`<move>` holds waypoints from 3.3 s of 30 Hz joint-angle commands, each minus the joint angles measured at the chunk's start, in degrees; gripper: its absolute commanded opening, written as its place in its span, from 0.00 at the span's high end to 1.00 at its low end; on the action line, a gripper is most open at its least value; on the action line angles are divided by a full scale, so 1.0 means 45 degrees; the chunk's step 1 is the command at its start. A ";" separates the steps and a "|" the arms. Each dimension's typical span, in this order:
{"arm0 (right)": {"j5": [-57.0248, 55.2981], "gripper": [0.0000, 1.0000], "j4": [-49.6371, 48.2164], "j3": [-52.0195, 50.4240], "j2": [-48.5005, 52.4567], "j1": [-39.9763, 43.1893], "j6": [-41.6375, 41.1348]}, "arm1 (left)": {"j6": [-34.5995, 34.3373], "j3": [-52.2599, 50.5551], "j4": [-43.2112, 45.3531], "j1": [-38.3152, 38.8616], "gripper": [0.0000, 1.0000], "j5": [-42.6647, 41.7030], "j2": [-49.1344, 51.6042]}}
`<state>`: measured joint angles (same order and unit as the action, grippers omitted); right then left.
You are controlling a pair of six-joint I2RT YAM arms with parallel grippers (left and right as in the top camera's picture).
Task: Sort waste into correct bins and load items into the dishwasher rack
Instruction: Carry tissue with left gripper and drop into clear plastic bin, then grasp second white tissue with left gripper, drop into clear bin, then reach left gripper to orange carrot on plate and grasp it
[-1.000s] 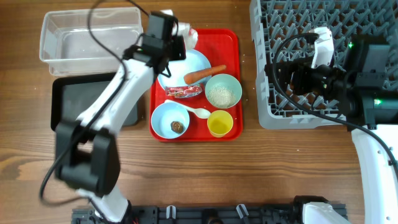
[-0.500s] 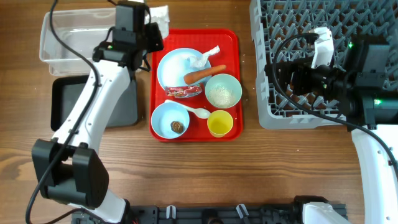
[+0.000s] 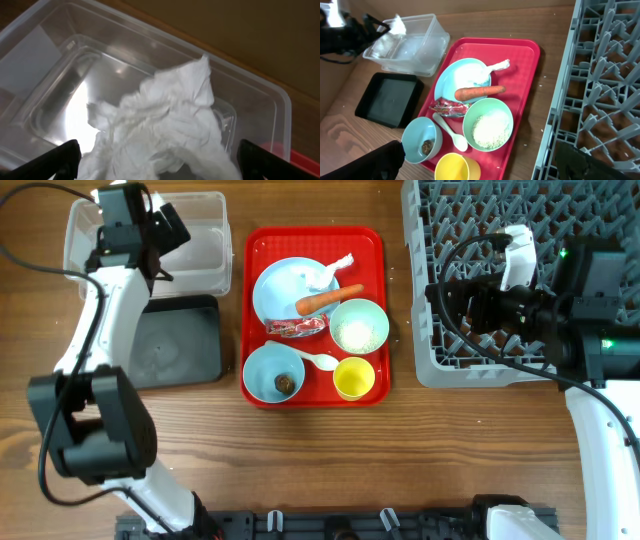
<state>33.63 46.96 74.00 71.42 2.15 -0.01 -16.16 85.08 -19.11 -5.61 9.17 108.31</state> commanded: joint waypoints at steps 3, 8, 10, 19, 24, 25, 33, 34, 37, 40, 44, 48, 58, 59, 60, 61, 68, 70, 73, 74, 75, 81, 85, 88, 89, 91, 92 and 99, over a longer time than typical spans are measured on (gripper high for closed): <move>0.0068 0.00 0.0049 0.0291 0.0112 -0.0019 -0.0136 | 0.0141 0.0029 0.0583 0.0102 0.00 -0.0563 0.0146; 0.0068 0.01 0.0049 0.0291 0.0112 -0.0019 -0.0136 | 0.0180 0.0029 0.0544 0.0529 0.00 -0.1477 0.0146; 0.0068 0.01 0.0044 0.0291 0.0112 -0.0019 -0.0141 | 0.0913 0.0029 0.0520 0.0986 0.02 -0.2531 0.0146; 0.0063 0.00 -0.0097 0.0291 0.0112 -0.0019 -0.0131 | 0.6460 0.0024 -0.0029 0.5304 0.18 -0.4017 0.1035; 0.0068 0.01 -0.0083 0.0291 0.0112 -0.0019 -0.0131 | 0.6557 0.0024 0.0398 0.6188 0.17 -0.3682 0.2526; 0.0068 0.01 -0.0087 0.0291 0.0112 -0.0019 -0.0136 | 0.6552 0.0024 0.0447 0.6207 0.17 -0.3687 0.2744; 0.0063 0.01 -0.0010 0.0291 0.0112 -0.0019 -0.0131 | 0.6552 0.0024 0.1059 0.6193 0.20 -0.3677 0.3891; 0.0058 0.01 0.0019 0.0291 0.0112 -0.0019 -0.0126 | 0.6547 0.0024 0.1122 0.6198 0.27 -0.3687 0.3997; -0.0238 0.01 0.0063 0.0291 0.0112 -0.0019 -0.0126 | 0.6552 0.0024 0.1127 0.6198 0.62 -0.3682 0.4080; -0.0272 0.01 0.0063 0.0291 0.0112 -0.0019 -0.0131 | 0.6552 0.0024 0.1171 0.6198 0.83 -0.3687 0.4085; -0.0272 0.01 0.0063 0.0291 0.0112 -0.0019 -0.0131 | 0.6547 0.0024 0.1268 0.6198 0.96 -0.3682 0.4090; -0.0272 0.01 0.0063 0.0291 0.0112 -0.0019 -0.0131 | 0.5236 0.0306 0.1258 0.6057 0.96 -0.2351 0.3313; -0.0267 0.01 0.0053 0.0291 0.0112 -0.0019 -0.0141 | 0.2166 0.1171 -0.1909 0.2069 0.96 -0.1107 -0.1166; -0.0267 0.01 0.0053 0.0291 0.0112 -0.0019 -0.0136 | 0.2137 0.1171 -0.2021 0.1647 0.96 -0.1117 -0.1166; -0.0267 0.01 0.0049 0.0291 0.0112 -0.0019 -0.0136 | 0.2137 0.1166 -0.2152 0.1151 0.96 -0.1127 -0.1078; -0.0267 0.01 0.0049 0.0291 0.0112 -0.0019 -0.0141 | 0.2137 0.1146 -0.2200 0.0510 0.96 -0.1175 -0.0767; -0.0267 0.01 0.0053 0.0291 0.0112 -0.0019 -0.0141 | 0.2157 0.1146 -0.1894 -0.0282 0.00 -0.1302 0.0267; -0.0267 0.00 0.0058 0.0291 0.0112 -0.0019 -0.0136 | 0.2195 0.1175 -0.1851 -0.0204 0.00 -0.1302 0.0209; -0.0267 0.01 0.0058 0.0291 0.0112 -0.0019 -0.0136 | 0.2555 0.1185 -0.1880 0.0170 0.00 -0.1379 0.0073; -0.0267 0.01 0.0063 0.0291 0.0112 -0.0019 -0.0136 | 0.2977 0.1185 -0.1933 0.0355 0.00 -0.1598 0.0005; -0.0267 0.01 0.0063 0.0291 0.0112 -0.0019 -0.0131 | 0.3444 0.1185 -0.1996 0.0607 0.00 -0.1807 -0.0058; -0.0267 0.01 0.0112 0.0291 0.0112 -0.0019 -0.0136 | 0.6732 0.1180 -0.3628 0.3512 0.02 -0.3079 -0.0151; -0.0277 0.01 0.0146 0.0291 0.0112 -0.0019 -0.0121 | 0.7577 0.1151 -0.5285 0.4901 0.05 -0.3089 0.0131; -0.0272 0.00 0.0146 0.0291 0.0112 -0.0019 -0.0121 | 0.7893 0.1069 -0.5965 0.5654 0.05 -0.3089 0.0661; -0.0272 0.00 0.0146 0.0291 0.0112 -0.0019 -0.0126 | 0.7893 0.1069 -0.5974 0.5804 0.05 -0.3089 0.0884; -0.0267 0.01 0.0165 0.0291 0.0112 -0.0019 -0.0136 | 0.8349 0.1069 -0.5955 0.6091 0.05 -0.3298 0.1438; -0.0267 0.01 0.0204 0.0291 0.0112 -0.0019 -0.0131 | 0.8655 0.1069 -0.5945 0.6217 0.05 -0.3487 0.1734; -0.0272 0.01 0.0486 0.0291 0.0112 -0.0019 -0.0131 | 0.9272 0.1069 -0.4697 0.6557 0.08 -0.3599 0.3196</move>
<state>32.95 48.99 74.00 71.42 2.15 -0.14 23.05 90.21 -42.85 23.75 -5.93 120.40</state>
